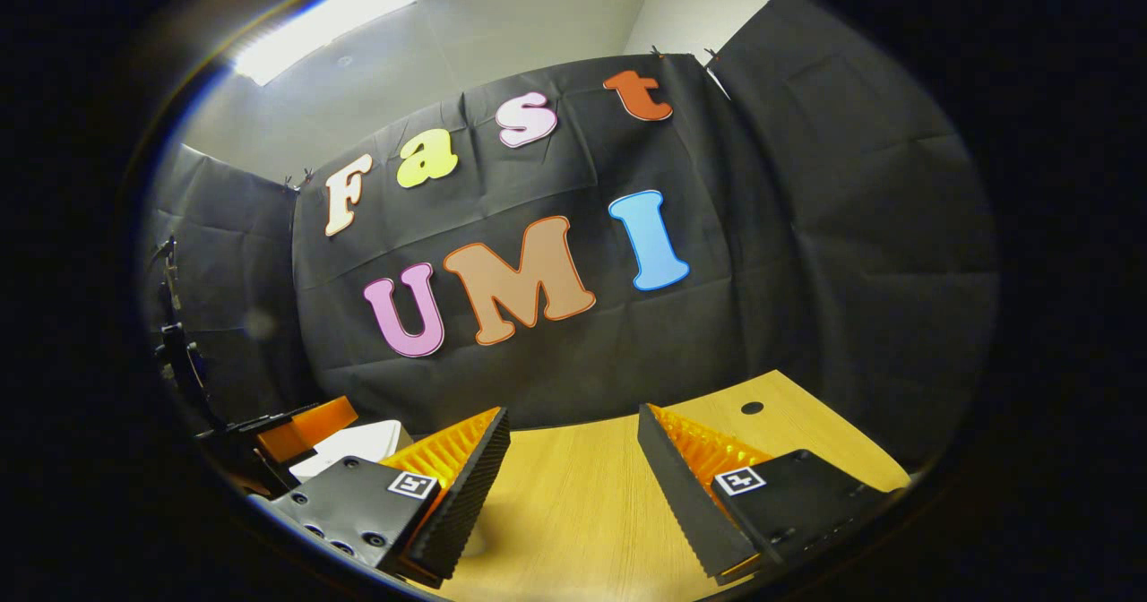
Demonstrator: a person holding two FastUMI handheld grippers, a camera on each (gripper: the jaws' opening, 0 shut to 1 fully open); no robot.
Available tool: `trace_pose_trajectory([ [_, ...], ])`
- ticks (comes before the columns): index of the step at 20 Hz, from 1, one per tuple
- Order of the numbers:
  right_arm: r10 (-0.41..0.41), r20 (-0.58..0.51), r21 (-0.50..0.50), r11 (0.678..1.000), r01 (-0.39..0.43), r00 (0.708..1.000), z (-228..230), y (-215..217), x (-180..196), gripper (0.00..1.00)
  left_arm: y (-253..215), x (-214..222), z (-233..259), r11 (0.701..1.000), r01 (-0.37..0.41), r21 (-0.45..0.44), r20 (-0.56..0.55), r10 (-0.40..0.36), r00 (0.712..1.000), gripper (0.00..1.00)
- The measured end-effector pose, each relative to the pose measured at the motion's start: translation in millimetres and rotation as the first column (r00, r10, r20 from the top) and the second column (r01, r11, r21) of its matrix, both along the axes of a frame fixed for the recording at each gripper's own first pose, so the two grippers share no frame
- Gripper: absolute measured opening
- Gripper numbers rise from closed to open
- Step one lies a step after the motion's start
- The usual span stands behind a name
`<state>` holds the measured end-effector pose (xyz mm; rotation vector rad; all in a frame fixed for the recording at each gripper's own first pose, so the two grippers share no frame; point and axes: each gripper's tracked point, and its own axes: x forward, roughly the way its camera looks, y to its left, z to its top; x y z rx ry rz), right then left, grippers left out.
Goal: Press the lid of the desktop garbage bin to open it, pick up the crumpled paper on the desktop and throw it into the bin, then pick up the pop can on the desktop and drop it into the bin, and finally close the garbage bin lid.
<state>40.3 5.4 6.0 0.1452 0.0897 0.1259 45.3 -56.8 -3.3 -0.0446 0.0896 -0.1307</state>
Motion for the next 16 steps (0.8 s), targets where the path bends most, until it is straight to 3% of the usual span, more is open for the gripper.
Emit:
trace_pose_trajectory([
  [9, -0.023, -0.004, -0.016, 1.0, 0.023, 1.0, -6, -12, -2, 0.96, -17, -6, -4, 1.0, 0.018, 0.013, -0.005, -0.018, 1.0, 0.92],
  [16, -0.014, -0.008, -0.024, 1.0, 0.014, 1.0, -7, -11, -1, 0.96, -2, -12, -5, 1.0, -0.025, 0.017, -0.011, 0.025, 1.0, 0.92],
])
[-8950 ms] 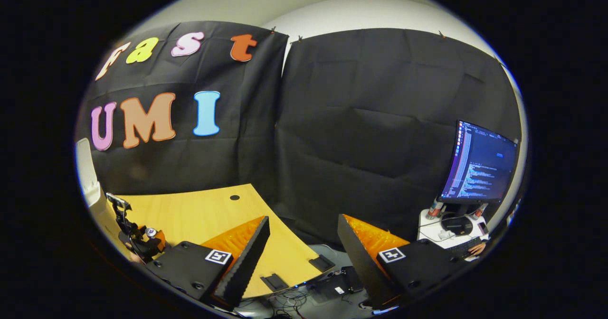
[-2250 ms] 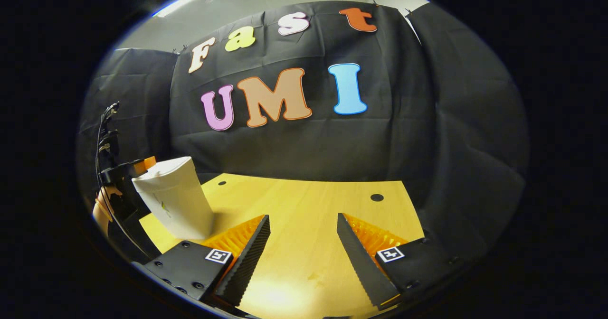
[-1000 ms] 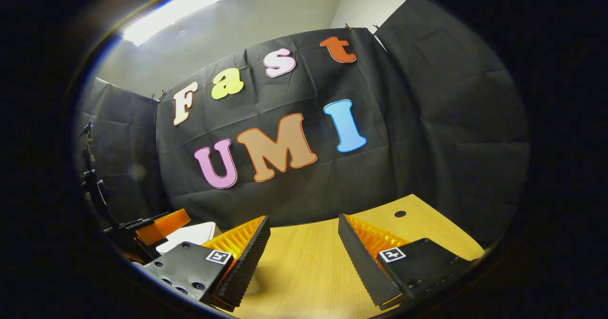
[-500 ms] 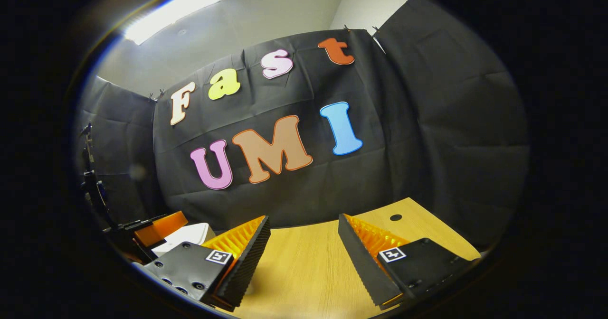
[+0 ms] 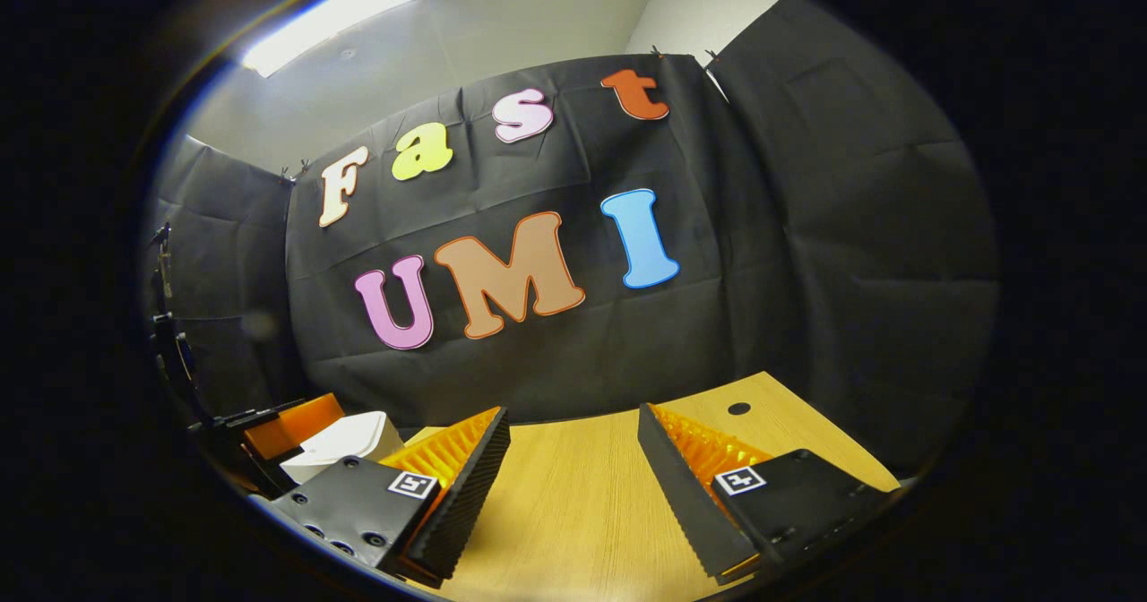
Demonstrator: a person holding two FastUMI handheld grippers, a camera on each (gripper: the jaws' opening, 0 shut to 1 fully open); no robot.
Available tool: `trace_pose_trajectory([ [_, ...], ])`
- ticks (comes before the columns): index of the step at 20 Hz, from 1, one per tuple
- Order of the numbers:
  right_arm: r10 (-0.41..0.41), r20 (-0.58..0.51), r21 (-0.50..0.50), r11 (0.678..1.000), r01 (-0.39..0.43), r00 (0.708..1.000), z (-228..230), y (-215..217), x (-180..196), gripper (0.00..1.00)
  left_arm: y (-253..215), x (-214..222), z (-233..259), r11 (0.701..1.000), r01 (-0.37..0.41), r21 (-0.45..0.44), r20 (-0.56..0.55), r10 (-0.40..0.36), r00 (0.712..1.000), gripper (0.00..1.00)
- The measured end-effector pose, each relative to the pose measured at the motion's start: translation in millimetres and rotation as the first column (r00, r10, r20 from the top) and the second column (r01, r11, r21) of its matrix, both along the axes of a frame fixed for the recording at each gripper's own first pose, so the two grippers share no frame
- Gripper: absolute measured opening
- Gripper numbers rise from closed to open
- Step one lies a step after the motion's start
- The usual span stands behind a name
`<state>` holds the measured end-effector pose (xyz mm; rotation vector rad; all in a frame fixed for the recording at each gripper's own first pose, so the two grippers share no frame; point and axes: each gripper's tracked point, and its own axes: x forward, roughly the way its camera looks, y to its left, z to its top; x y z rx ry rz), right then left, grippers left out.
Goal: Press the lid of the desktop garbage bin to open it, pick up the crumpled paper on the desktop and throw it into the bin, then pick up the pop can on the desktop and drop it into the bin, and finally close the garbage bin lid.
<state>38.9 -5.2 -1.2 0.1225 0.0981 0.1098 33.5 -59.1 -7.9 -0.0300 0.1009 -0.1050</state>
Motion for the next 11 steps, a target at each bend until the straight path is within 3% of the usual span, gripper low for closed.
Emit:
trace_pose_trajectory([
  [6, 0.02, -0.008, -0.016, 1.0, -0.02, 1.0, 0, 3, 0, 0.96, 2, -1, -3, 1.0, -0.015, -0.013, -0.011, 0.014, 1.0, 0.92],
  [11, -0.012, -0.004, -0.014, 1.0, 0.012, 1.0, 2, -6, -5, 0.96, -10, 2, -4, 0.999, 0.023, -0.023, -0.02, -0.023, 1.0, 0.92],
])
